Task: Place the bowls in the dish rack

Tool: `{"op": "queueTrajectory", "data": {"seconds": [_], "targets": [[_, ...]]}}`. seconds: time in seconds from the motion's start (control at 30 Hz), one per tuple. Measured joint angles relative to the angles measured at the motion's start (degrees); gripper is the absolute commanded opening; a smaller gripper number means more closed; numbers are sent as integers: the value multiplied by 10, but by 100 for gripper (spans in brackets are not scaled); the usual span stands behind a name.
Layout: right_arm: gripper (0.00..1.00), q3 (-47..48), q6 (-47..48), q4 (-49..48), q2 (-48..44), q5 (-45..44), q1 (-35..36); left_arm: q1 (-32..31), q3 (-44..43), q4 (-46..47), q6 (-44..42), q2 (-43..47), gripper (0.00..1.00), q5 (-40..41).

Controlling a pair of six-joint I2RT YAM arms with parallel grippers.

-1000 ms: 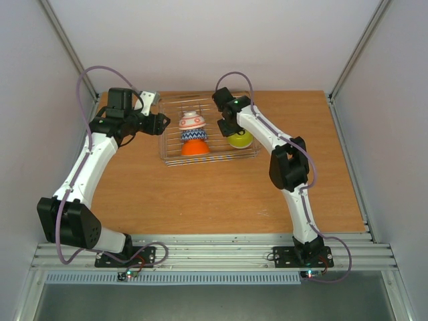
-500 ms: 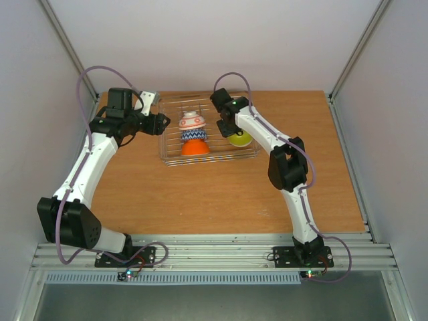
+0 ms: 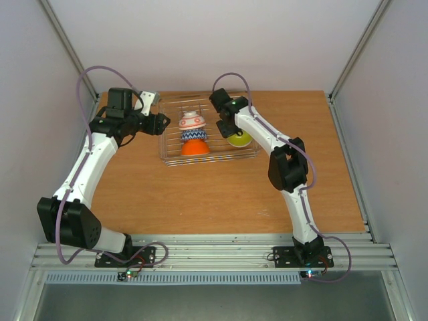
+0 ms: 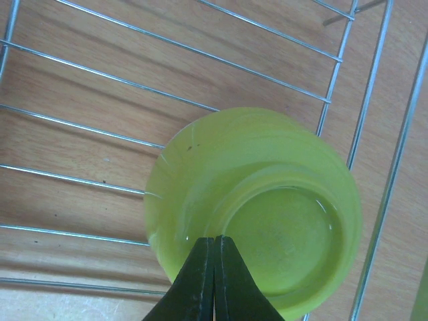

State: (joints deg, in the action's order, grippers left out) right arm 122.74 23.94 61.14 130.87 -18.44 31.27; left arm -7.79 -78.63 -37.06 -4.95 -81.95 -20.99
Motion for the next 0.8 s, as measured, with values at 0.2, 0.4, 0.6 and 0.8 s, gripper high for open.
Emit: {"op": "queueTrajectory", "data": {"seconds": [0.2,0.4,0.6,0.8], "targets": [[1,0,4,4,-14,-1,2,0,0,0,0,0,71,0],[1,6,6,5,-31,-2,3,0,0,0,0,0,71,0],[9,16,8,4,-35,-4,3,0,0,0,0,0,71,0],[53,12,5,10,-37,-1,3,0,0,0,0,0,71,0]]}}
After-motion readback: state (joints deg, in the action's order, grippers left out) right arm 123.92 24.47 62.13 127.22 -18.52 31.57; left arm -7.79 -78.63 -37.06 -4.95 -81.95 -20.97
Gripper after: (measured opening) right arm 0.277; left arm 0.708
